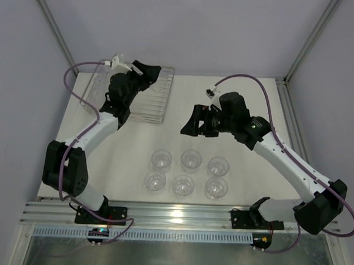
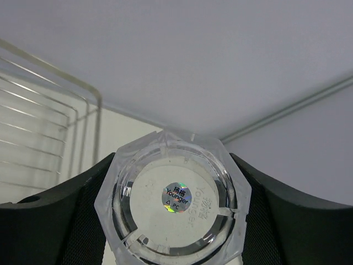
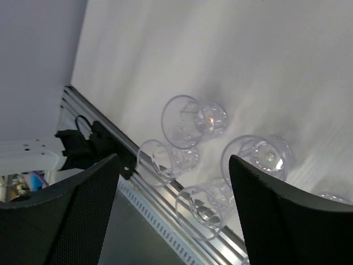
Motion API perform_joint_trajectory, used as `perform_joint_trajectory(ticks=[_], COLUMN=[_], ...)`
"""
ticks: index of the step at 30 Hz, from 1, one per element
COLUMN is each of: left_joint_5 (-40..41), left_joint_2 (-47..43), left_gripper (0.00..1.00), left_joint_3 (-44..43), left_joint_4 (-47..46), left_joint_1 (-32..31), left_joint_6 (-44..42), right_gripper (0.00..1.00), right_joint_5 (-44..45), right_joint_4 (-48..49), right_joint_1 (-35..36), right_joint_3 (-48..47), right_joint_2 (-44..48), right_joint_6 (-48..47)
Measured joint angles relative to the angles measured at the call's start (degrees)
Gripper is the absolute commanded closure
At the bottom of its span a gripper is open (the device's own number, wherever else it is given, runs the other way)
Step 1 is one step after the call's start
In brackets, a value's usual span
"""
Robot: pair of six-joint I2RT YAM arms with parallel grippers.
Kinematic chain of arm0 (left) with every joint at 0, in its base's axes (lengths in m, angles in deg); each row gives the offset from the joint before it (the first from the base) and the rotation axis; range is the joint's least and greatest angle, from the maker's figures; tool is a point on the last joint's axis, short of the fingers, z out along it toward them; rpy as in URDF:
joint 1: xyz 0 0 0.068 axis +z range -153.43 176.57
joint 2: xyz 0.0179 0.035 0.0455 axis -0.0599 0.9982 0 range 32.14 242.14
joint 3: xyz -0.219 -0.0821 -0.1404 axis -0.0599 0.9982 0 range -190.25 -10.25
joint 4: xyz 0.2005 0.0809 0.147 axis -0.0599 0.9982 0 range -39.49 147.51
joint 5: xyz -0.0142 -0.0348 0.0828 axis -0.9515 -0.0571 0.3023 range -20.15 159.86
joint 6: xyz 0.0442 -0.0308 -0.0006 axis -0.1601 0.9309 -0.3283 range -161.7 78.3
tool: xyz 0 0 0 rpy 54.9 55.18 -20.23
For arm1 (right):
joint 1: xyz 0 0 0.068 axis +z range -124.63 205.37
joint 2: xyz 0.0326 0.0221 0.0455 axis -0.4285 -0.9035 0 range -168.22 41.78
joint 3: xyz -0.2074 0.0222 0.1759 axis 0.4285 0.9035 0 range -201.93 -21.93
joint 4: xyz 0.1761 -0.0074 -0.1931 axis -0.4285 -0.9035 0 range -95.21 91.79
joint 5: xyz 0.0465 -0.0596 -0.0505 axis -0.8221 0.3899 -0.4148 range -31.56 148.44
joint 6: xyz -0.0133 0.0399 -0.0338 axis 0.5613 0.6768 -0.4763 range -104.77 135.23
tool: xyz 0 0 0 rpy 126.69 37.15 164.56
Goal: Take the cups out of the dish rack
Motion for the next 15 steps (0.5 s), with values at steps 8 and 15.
perform_joint_trajectory(ticks=[8,15], left_joint_5=[-13.75,-17.62], left_joint_2=[-4.09,-4.96], left_gripper=[1.00,1.00], left_joint_3=[19.80,25.81], left_joint_4=[-5.31,-10.67], left_joint_1=[-2.23,-8.41], left_joint_6=[23.85,36.41], right_gripper=[0.18,0.20], right_joint_5=[-10.25,-14.29], right_joint_4=[21.16,30.45], right_joint_1=[-3.02,-3.02], right_joint_3=[10.29,11.54], right_joint_2=[1.92,-0.66], right_joint_6=[10.78,15.10])
